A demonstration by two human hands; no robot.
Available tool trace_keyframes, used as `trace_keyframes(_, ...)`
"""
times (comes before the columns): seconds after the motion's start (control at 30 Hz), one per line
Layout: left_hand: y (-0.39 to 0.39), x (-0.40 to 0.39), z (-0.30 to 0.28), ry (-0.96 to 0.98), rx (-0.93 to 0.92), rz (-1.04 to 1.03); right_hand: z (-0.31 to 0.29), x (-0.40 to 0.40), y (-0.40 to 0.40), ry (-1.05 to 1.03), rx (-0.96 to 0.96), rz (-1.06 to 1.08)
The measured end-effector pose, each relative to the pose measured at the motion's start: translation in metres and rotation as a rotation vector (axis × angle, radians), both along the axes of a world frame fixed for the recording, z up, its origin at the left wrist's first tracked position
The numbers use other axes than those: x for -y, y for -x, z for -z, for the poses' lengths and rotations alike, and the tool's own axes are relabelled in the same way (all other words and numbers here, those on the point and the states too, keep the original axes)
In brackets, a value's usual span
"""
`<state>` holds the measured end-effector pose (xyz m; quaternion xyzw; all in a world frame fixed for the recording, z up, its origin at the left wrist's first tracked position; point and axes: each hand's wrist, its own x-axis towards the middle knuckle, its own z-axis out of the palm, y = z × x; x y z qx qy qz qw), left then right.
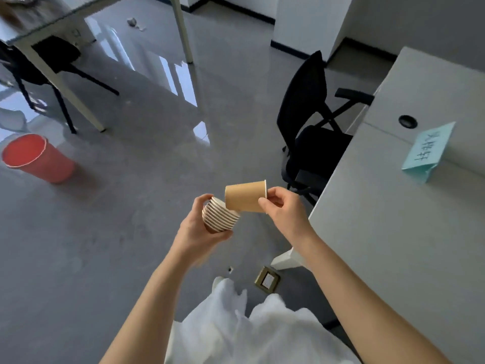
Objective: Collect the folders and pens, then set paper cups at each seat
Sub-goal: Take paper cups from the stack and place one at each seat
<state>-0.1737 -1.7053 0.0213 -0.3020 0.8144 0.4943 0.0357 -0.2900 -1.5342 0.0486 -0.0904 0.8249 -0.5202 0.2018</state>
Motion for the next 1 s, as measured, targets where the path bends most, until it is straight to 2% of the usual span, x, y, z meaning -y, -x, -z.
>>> trace_keyframes(0.23, 0.101, 0.038, 0.005, -0.016, 0.017, 0.249, 0.018, 0.006, 0.046, -0.034, -0.011, 0.361)
trace_keyframes(0.43, 0.192, 0.03, 0.016, 0.017, 0.018, 0.457, 0.04, -0.033, 0.104, -0.25, -0.036, 0.52)
trace_keyframes(0.57, 0.265, 0.022, 0.019, 0.055, 0.014, 0.48, 0.064, -0.073, 0.175, -0.412, -0.012, 0.559)
trace_keyframes(0.77, 0.348, 0.007, 0.007, 0.096, -0.008, 0.615, 0.076, -0.126, 0.264, -0.74, -0.071, 0.565)
trace_keyframes(1.0, 0.412, -0.001, 0.004, 0.061, 0.006, 0.704, 0.088, -0.144, 0.32, -0.857, 0.008, 0.462)
